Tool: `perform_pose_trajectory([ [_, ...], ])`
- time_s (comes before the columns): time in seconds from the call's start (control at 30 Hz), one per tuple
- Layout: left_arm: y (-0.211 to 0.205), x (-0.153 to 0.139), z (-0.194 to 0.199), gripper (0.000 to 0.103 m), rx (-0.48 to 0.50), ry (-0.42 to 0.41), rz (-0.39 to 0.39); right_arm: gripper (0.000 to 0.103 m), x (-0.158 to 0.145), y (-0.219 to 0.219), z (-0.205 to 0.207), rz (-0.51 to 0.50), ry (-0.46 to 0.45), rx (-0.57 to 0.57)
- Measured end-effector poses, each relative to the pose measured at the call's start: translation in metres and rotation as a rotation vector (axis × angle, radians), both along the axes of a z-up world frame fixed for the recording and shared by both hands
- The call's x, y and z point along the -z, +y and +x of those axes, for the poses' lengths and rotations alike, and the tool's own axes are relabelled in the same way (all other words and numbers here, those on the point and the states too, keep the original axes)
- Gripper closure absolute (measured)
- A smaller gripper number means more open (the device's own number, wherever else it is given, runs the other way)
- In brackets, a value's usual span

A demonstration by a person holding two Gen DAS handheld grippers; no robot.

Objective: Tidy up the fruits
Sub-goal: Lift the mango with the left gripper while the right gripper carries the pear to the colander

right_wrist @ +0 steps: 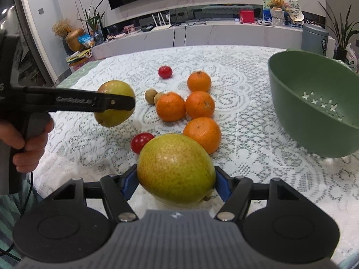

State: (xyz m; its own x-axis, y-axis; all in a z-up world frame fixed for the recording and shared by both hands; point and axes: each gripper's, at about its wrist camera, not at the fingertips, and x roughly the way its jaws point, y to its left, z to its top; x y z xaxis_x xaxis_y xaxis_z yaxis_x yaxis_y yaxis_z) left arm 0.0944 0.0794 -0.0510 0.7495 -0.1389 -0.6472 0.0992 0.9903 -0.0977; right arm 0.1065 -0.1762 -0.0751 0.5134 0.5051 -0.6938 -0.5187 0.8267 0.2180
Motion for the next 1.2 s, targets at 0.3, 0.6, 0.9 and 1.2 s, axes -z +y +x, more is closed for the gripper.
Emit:
perform_pose_trajectory([
  [0.3, -0.015, -0.029, -0.007, 0.030, 0.030, -0.054, 0.039, 0.037, -0.043, -0.044, 0.014, 0.015, -0.085, 0.074],
  [0.6, -0.031, -0.055, -0.006, 0.030, 0.076, -0.104, 0.116, 0.037, -0.077, -0.096, 0.035, -0.044, -0.187, 0.138],
  [0.9, -0.044, -0.076, 0.012, 0.029, 0.110, -0.136, 0.188, 0.037, -0.091, -0.144, 0.069, -0.106, -0.204, 0.173],
  [1.2, -0.079, -0.085, 0.039, 0.030, 0.188, -0.142, 0.184, 0.037, -0.092, -0.172, 0.109, -0.128, -0.185, 0.164],
])
